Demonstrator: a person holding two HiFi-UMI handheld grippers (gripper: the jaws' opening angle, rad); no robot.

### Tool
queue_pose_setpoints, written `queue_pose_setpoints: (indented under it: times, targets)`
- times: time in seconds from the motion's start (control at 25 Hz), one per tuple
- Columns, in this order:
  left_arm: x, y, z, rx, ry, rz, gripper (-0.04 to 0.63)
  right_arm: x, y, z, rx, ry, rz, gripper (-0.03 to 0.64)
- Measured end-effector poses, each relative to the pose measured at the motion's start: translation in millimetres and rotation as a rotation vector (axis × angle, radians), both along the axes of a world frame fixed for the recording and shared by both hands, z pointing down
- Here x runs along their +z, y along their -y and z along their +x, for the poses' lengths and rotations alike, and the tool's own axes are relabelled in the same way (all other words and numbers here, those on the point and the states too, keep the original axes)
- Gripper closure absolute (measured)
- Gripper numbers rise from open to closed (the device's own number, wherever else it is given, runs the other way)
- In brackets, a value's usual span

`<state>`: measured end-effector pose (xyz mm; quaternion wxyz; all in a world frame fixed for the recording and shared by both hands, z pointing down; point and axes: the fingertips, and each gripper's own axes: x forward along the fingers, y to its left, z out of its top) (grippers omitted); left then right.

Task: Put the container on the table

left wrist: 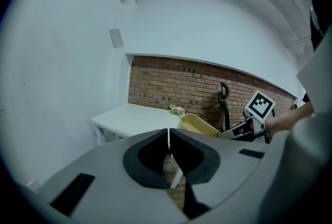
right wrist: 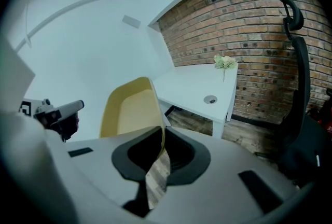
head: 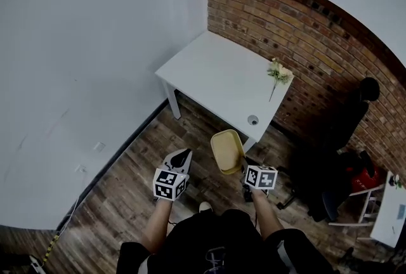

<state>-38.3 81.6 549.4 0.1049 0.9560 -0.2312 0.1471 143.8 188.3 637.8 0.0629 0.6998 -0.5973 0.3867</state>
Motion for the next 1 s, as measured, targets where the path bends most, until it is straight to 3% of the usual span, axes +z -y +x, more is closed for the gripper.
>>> queue_pose_setpoints:
  times: [0.64, 1.0]
  targets:
    - [23, 37, -11, -0.001, -0.001, -0.053, 0.575, 12, 35, -8, -0.002, -0.014, -0.049, 0.577]
    - [29, 57, 4, 0.003, 0.007, -0.048, 0.575, 19, 60, 6, -0.011, -0.013, -0.046, 0.577]
